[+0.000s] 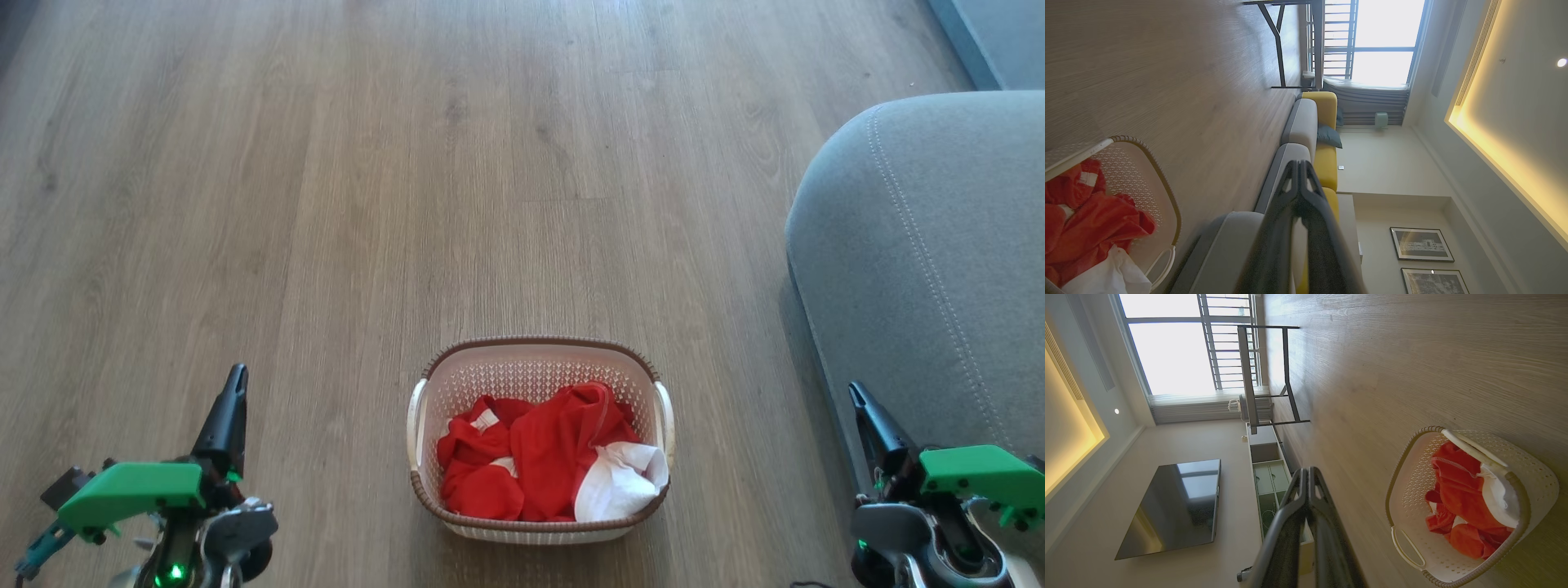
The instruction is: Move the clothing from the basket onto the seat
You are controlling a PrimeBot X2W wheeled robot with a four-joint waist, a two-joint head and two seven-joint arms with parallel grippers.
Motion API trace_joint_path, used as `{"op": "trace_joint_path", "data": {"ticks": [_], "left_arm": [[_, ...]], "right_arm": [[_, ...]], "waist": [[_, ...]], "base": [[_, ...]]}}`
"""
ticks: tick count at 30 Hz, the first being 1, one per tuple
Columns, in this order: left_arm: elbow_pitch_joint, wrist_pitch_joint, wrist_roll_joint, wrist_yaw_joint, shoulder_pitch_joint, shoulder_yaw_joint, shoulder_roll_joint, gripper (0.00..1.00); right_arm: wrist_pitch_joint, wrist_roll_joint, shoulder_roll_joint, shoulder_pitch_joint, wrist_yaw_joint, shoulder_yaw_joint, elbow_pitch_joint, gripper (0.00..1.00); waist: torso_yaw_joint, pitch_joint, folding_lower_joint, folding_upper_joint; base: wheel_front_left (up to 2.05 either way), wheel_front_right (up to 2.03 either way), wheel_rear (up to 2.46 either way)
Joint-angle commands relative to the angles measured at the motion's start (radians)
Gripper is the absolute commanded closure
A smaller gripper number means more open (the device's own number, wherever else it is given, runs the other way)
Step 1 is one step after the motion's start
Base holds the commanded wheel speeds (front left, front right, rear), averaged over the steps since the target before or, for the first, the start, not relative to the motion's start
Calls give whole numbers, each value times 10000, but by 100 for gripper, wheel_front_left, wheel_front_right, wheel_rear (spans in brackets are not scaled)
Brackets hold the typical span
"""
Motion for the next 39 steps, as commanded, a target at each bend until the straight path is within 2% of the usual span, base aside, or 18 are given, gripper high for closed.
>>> {"op": "trace_joint_path", "data": {"ticks": [1, 39], "left_arm": [[-342, 72, -45, -67, -558, 357, 54, 100], [-342, 72, -45, -67, -558, 357, 54, 100]], "right_arm": [[74, -15, -58, -521, 71, 174, -403, 100], [73, -15, -58, -521, 71, 174, -403, 100]], "waist": [[0, 0, 0, 0], [0, 0, 0, 0]], "base": [[0, 0, 0], [0, 0, 0]]}}
